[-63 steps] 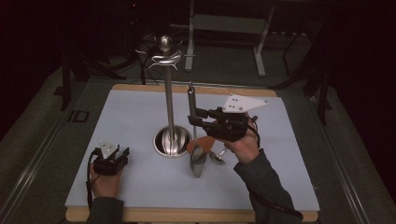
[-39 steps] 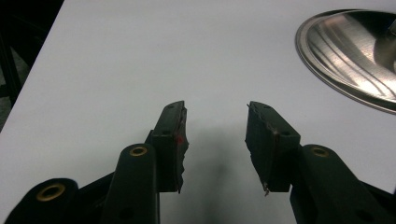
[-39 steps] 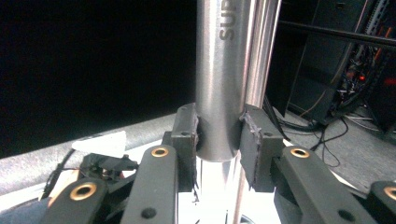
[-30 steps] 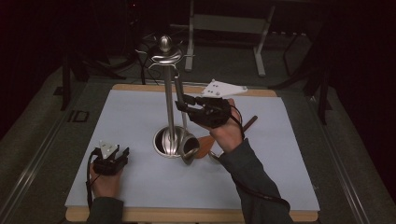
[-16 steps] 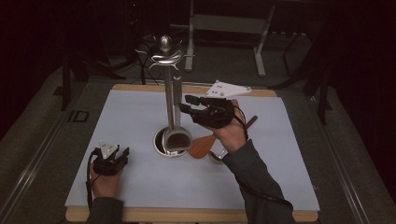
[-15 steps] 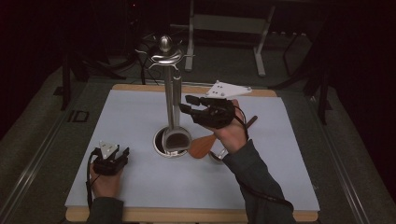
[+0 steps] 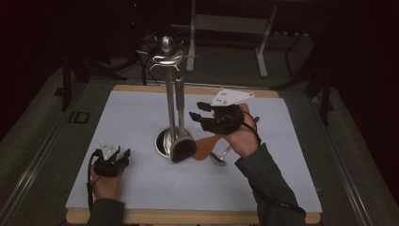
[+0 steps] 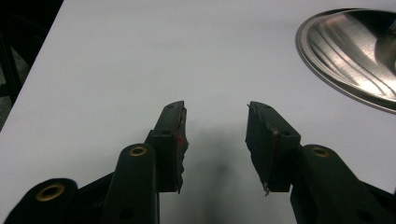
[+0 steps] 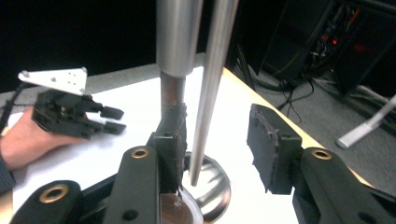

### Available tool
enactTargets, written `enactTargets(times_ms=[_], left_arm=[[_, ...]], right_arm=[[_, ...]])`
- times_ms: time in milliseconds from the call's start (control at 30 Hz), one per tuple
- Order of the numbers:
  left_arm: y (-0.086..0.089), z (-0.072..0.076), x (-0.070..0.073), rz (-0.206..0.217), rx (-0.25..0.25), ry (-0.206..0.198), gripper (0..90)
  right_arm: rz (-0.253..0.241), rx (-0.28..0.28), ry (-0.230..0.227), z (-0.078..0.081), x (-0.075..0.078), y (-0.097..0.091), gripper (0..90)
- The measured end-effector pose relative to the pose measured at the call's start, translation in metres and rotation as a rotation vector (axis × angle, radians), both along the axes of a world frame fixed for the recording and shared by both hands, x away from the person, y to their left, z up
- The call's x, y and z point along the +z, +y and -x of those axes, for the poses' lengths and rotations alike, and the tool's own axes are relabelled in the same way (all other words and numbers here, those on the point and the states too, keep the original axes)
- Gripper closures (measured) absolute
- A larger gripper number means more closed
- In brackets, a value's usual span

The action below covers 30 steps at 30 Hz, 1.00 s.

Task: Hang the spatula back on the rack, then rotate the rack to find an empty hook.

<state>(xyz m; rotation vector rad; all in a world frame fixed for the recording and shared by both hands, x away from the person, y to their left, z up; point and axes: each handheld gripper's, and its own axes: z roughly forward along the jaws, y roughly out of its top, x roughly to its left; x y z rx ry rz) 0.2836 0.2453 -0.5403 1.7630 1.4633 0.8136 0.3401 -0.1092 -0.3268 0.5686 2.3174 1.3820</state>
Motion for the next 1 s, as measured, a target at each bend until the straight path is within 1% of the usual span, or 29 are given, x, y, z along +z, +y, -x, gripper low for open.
enactTargets(times_ms=[233, 333, 467, 500, 567, 600, 633, 667, 733, 767, 833, 900, 933, 1000], left_arm=[[0.001, 0.000, 0.000, 0.004, -0.003, 0.001, 57.6], [0.003, 0.001, 0.001, 0.022, -0.004, -0.003, 58.1], [0.005, 0.002, 0.001, 0.042, -0.009, -0.018, 59.7], [0.006, 0.002, 0.001, 0.064, -0.010, -0.018, 60.4], [0.008, 0.003, 0.003, 0.140, -0.034, -0.023, 63.3], [0.007, 0.003, 0.005, 0.151, -0.046, -0.029, 66.2], [0.005, 0.004, 0.009, 0.149, -0.056, -0.042, 67.3], [0.003, 0.005, 0.014, 0.150, -0.069, -0.063, 68.2], [0.000, 0.008, 0.023, 0.167, -0.097, -0.104, 69.2], [-0.003, 0.010, 0.030, 0.176, -0.110, -0.134, 69.5], [-0.007, 0.013, 0.040, 0.192, -0.136, -0.180, 70.8], [-0.011, 0.015, 0.050, 0.217, -0.167, -0.216, 75.4], [-0.014, 0.016, 0.056, 0.228, -0.178, -0.234, 77.9], [-0.019, 0.018, 0.067, 0.246, -0.197, -0.276, 83.2]], right_arm=[[0.035, -0.020, 0.007, 0.000, -0.008, -0.008, 54.5], [0.060, -0.031, 0.007, -0.001, -0.012, -0.013, 54.1], [0.094, -0.044, 0.011, 0.000, -0.021, -0.021, 54.8], [0.097, -0.047, 0.011, 0.000, -0.023, -0.024, 54.7], [0.098, -0.054, 0.017, 0.000, -0.028, -0.029, 54.1], [0.094, -0.061, 0.023, -0.001, -0.031, -0.032, 53.5], [0.099, -0.068, 0.022, -0.002, -0.035, -0.035, 53.3], [0.098, -0.082, 0.027, -0.004, -0.040, -0.038, 53.2], [0.089, -0.098, 0.051, -0.008, -0.051, -0.045, 52.9], [0.085, -0.106, 0.059, -0.009, -0.056, -0.048, 52.8], [0.074, -0.133, 0.084, -0.011, -0.070, -0.055, 52.4], [0.060, -0.136, 0.095, -0.009, -0.082, -0.060, 51.5], [0.060, -0.146, 0.101, -0.007, -0.088, -0.062, 51.4], [0.066, -0.172, 0.098, -0.004, -0.099, -0.067, 51.2]])
